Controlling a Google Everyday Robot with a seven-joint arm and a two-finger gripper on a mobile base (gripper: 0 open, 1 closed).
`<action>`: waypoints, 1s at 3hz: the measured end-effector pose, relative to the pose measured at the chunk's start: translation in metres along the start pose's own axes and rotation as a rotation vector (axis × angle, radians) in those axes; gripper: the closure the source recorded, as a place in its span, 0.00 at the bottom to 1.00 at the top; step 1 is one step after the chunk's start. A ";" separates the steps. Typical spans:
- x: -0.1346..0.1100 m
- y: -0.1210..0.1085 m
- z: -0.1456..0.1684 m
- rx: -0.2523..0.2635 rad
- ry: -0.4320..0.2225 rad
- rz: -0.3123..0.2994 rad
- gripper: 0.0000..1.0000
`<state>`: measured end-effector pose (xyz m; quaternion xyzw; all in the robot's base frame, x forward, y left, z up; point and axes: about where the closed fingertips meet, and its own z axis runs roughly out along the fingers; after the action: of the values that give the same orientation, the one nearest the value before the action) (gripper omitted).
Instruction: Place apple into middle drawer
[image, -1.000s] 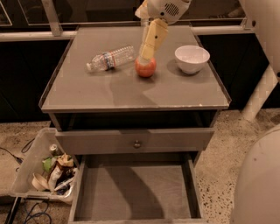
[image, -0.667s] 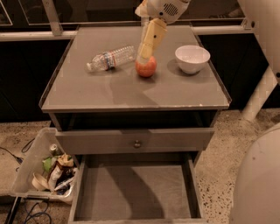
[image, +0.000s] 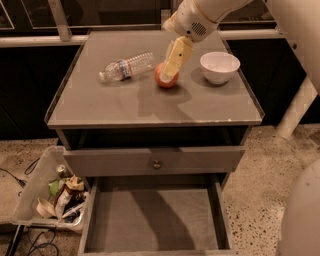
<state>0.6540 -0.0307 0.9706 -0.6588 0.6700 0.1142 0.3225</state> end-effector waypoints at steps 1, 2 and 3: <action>0.024 -0.008 0.002 0.048 0.022 0.036 0.00; 0.049 -0.024 0.008 0.072 0.052 0.065 0.00; 0.065 -0.039 0.018 0.083 0.079 0.075 0.00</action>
Offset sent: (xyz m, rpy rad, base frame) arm 0.0531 -0.0662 -0.0390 -0.0447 -0.0240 -0.1721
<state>0.7008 -0.0773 0.9292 -0.6231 0.7107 0.0725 0.3184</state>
